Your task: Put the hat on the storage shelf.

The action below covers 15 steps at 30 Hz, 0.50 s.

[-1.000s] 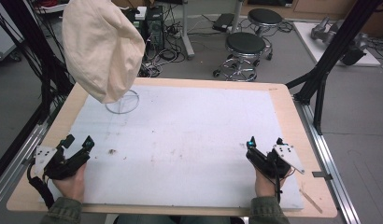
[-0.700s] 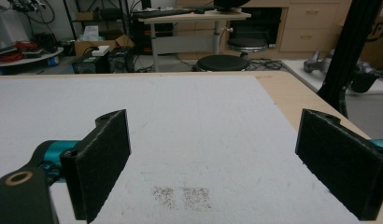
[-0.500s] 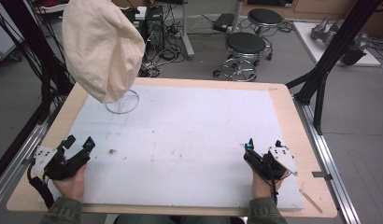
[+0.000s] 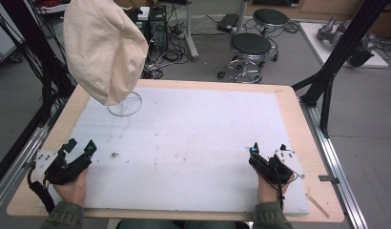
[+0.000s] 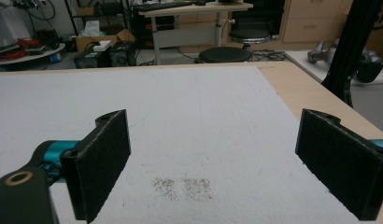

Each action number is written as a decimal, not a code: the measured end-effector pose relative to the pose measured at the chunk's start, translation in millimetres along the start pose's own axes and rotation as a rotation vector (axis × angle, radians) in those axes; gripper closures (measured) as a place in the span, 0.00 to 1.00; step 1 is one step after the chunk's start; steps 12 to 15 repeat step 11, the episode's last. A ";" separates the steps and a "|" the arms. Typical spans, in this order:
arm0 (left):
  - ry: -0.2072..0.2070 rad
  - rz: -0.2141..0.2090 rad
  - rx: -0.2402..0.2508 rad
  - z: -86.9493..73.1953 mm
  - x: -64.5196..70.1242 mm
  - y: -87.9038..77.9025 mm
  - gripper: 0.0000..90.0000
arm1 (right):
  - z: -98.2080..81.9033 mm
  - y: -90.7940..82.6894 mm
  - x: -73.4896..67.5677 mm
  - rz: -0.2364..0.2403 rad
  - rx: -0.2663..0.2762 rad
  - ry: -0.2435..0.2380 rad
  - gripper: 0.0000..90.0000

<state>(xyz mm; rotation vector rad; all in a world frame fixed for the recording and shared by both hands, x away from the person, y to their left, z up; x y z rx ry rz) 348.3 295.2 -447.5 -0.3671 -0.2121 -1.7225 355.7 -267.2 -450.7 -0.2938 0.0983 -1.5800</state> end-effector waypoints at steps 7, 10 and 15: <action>-0.001 0.000 0.002 0.7 -1.5 -1.2 0.31 | -4.8 1.7 -1.2 0.012 -0.036 -0.003 0.10; -0.004 -0.001 0.004 1.1 -1.9 -1.8 0.31 | -8.8 1.9 -2.3 0.033 -0.072 0.005 0.10; -0.003 -0.001 0.002 1.0 -2.2 -2.2 0.31 | -9.4 1.9 -2.4 0.036 -0.075 0.008 0.10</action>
Point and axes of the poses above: each handheld gripper's, and its own axes: y roughly forward along the jaws, z roughly out of its top, x roughly to its right, the point moved 10 cm from there along y, roughly forward along the jaws, and after that the axes turned 10 degrees about -y, right-handed, at the moved point
